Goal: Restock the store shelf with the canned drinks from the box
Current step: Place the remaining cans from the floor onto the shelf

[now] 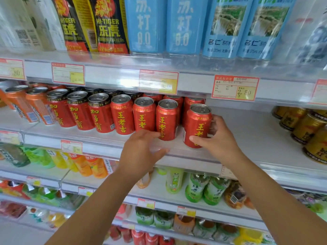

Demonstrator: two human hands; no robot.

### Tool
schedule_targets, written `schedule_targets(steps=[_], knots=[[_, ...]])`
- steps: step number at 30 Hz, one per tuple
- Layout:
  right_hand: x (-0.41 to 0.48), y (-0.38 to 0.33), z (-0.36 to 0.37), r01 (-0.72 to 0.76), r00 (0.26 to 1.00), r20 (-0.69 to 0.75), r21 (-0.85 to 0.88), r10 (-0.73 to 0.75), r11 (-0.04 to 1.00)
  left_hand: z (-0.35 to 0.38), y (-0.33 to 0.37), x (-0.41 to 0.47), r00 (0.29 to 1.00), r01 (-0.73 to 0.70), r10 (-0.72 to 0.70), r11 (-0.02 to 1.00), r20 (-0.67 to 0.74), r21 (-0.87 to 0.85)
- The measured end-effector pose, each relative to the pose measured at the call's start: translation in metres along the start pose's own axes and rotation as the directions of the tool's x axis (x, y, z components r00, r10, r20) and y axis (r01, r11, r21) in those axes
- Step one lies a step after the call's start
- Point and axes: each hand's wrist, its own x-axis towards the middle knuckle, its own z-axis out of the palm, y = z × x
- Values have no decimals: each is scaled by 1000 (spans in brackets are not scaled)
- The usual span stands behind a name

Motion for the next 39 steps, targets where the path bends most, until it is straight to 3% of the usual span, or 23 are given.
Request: schedule_targets(steps=[2, 7, 22, 25, 30, 34, 37, 39], knots=[[4, 2, 2, -3, 1000, 13, -32, 4, 999, 12, -16, -4, 998, -53, 57, 994, -34, 100], [11, 0, 13, 3, 1000, 3, -83, -3, 997, 27, -19, -8, 987, -65, 62, 998, -146, -14], [14, 2, 26, -63, 997, -39, -93, 59, 994, 34, -25, -9, 977, -127, 125, 992, -171, -2], [-3, -2, 18, -42, 984, -174, -38, 35, 998, 29, -21, -10, 976, -135, 128, 990, -177, -27], [-73, 10, -16, 92, 890, -454, 79, -46, 993, 38, 16, -34, 946, -235, 222, 972, -236, -29], [-144, 62, -61, 33, 867, -497, 121, 32, 992, 83, 74, -77, 959, -280, 282, 946, -7, -165], [-207, 133, -102, -189, 832, -506, 122, 225, 974, 142, 115, -119, 915, -255, 326, 924, 237, -285], [-255, 184, -134, -342, 764, -539, 127, 354, 931, 188, 140, -151, 845, -167, 298, 936, 445, -310]])
